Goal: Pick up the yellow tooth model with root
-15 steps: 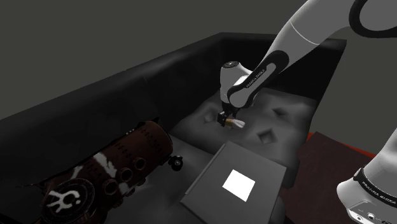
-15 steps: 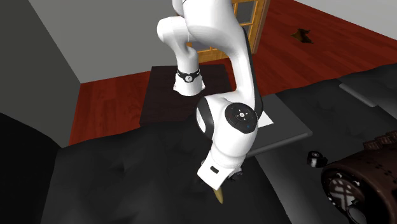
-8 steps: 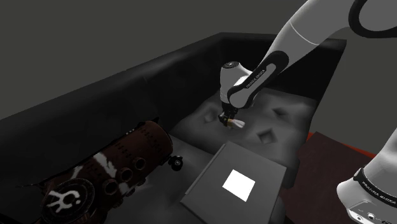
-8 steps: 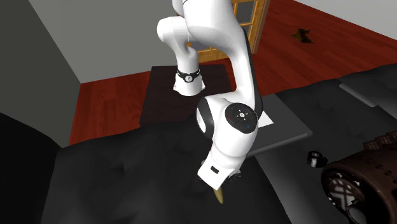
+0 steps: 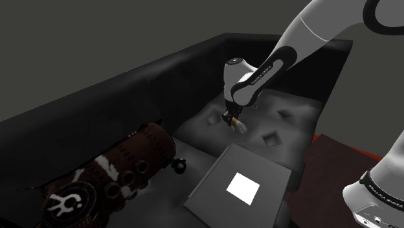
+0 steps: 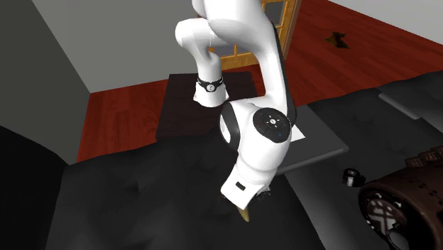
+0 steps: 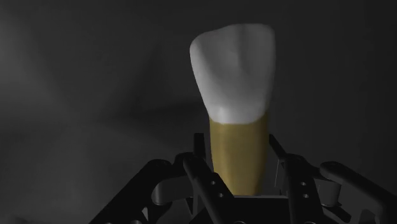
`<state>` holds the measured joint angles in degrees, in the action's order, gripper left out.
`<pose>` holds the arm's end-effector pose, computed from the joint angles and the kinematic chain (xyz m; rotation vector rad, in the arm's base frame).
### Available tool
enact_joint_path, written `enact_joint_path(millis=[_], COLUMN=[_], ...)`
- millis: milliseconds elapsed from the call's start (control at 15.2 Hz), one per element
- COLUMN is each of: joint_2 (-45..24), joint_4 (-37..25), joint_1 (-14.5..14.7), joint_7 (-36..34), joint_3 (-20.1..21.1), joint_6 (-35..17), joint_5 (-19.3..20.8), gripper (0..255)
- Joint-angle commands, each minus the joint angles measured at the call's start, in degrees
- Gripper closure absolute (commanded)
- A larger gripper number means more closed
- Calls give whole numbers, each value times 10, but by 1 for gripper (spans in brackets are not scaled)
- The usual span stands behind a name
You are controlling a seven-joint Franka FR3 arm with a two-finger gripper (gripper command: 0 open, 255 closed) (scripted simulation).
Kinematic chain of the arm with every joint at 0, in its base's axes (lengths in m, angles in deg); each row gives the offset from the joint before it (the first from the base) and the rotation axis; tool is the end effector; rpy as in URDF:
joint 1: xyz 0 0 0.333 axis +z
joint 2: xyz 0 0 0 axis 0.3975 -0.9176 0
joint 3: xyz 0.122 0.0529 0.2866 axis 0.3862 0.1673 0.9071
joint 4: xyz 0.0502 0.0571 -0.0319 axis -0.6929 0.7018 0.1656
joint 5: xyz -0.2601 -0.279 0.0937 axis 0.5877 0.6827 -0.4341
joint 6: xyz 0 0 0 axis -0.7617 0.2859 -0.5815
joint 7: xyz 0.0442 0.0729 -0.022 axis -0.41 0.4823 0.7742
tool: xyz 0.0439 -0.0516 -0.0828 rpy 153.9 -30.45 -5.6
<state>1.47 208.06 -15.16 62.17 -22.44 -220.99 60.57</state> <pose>0.5735 0.0926 0.2197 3.0523 0.0702 0.0511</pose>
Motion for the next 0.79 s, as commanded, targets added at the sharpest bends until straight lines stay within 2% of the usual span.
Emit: enact_joint_path(millis=[0,726], joint_2=[14,67], joint_4=[2,-4], joint_1=[-1,-4], joint_7=[3,15], joint_3=[1,6], joint_6=[12,70], joint_5=[-2,-13], gripper=[255,255])
